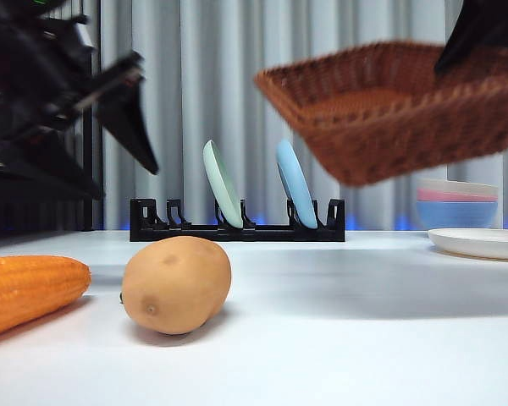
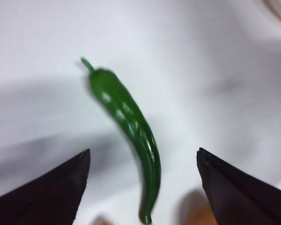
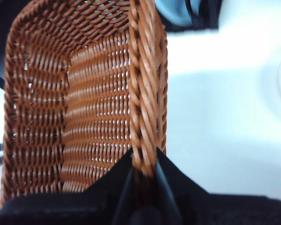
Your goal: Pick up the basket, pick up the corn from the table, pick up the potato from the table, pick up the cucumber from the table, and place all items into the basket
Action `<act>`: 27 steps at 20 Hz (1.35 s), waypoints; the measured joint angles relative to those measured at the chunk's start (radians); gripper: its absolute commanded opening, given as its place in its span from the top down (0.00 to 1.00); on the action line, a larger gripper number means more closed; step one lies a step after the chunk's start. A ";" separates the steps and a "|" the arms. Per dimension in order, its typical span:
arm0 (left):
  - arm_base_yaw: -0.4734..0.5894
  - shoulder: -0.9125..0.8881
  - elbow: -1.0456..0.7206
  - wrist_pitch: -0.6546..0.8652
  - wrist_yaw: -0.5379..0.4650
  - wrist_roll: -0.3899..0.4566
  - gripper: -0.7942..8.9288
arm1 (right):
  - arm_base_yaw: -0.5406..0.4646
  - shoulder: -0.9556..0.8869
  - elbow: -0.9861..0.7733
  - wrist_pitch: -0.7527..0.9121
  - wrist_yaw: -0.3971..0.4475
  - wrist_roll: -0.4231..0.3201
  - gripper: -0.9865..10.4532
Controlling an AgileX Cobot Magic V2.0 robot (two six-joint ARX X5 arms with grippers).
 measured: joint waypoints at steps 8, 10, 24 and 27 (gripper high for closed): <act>-0.072 0.360 0.267 -0.084 -0.113 0.000 0.53 | 0.000 -0.204 0.000 -0.083 0.001 0.015 0.92; -0.087 0.398 0.278 -0.085 -0.150 0.000 0.53 | 0.000 -0.226 0.000 -0.097 0.001 0.015 0.92; -0.095 0.388 0.282 -0.095 -0.153 0.083 0.93 | 0.000 -0.166 0.000 -0.119 0.003 0.019 0.92; -0.095 0.182 0.282 -0.093 -0.152 0.087 0.93 | 0.000 -0.057 0.000 -0.087 0.003 0.019 0.92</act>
